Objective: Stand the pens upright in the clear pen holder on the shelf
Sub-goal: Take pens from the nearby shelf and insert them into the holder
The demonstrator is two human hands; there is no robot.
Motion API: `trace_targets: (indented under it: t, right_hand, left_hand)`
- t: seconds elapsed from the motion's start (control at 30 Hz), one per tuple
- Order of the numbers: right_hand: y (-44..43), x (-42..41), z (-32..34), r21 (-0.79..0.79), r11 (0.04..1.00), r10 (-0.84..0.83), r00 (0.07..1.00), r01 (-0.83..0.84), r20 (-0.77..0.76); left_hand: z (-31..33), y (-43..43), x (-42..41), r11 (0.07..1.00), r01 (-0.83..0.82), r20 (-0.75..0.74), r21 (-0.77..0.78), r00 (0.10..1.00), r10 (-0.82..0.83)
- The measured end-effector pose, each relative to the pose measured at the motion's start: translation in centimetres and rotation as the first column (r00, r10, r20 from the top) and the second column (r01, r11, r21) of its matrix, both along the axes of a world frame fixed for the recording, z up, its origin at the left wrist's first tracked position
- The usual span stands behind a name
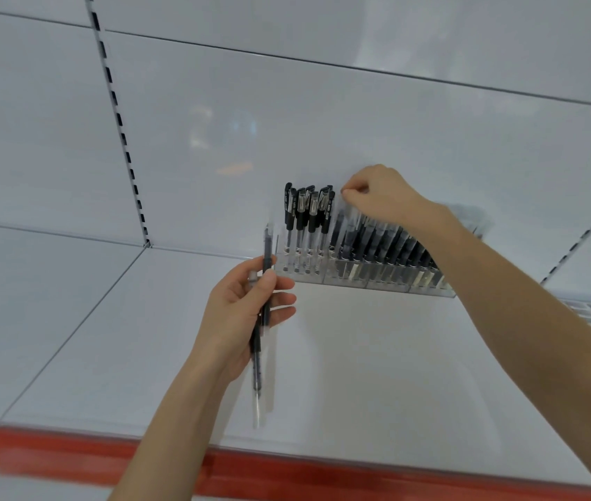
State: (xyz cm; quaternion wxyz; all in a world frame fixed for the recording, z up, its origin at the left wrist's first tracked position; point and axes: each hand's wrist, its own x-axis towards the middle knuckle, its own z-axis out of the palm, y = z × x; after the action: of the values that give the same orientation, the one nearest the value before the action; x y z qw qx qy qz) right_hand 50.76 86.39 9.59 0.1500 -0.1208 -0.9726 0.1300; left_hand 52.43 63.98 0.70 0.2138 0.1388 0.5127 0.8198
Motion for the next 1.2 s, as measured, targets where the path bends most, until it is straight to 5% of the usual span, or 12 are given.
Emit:
trace_targets:
  t: [0.1,0.17,0.3,0.5,0.63,0.77,1.0,1.2]
  right_hand:
    - [-0.8,1.2,0.1,-0.019,1.0,-0.015,0.985,0.012,-0.171]
    - [-2.1,2.6,0.2,-0.221,0.974,-0.034,0.944,-0.042,-0.328]
    - [-5.2,4.9,0.1,-0.602,0.769,0.067,0.964,-0.214,-0.258]
    - [-5.0,5.6,0.5,-0.691,0.676,0.025,0.945,-0.256,-0.326]
    - [-1.9,5.5,2.2,-0.551,0.818,-0.132,0.881,-0.162,-0.454]
    - [-0.4,4.3,1.9,-0.302,0.951,-0.096,0.857,-0.071,-0.506]
    - [-0.5,2.3,0.3,-0.124,0.99,-0.01,0.84,-0.068,-0.543]
    - [-0.3,1.9,0.6,-0.102,0.993,0.001,0.88,-0.056,-0.475]
  left_hand:
    - [0.1,0.0,0.1,0.999,0.032,-0.031,-0.004,0.999,-0.032]
    - [0.2,0.1,0.2,0.998,0.055,-0.051,-0.015,0.997,-0.056]
    - [0.2,0.7,0.5,0.992,0.123,-0.085,-0.033,0.988,-0.126]
    - [0.2,1.2,0.9,0.991,0.106,-0.093,-0.087,0.989,-0.114]
    - [0.2,0.6,0.4,0.991,-0.033,-0.064,-0.13,0.998,0.025]
    - [0.4,0.4,0.4,0.988,-0.087,-0.041,-0.128,0.996,0.082]
    - [0.5,0.2,0.0,0.997,-0.08,0.115,-0.022,0.99,0.082]
    - [0.2,-0.1,0.1,0.987,-0.148,-0.003,-0.058,0.989,0.148]
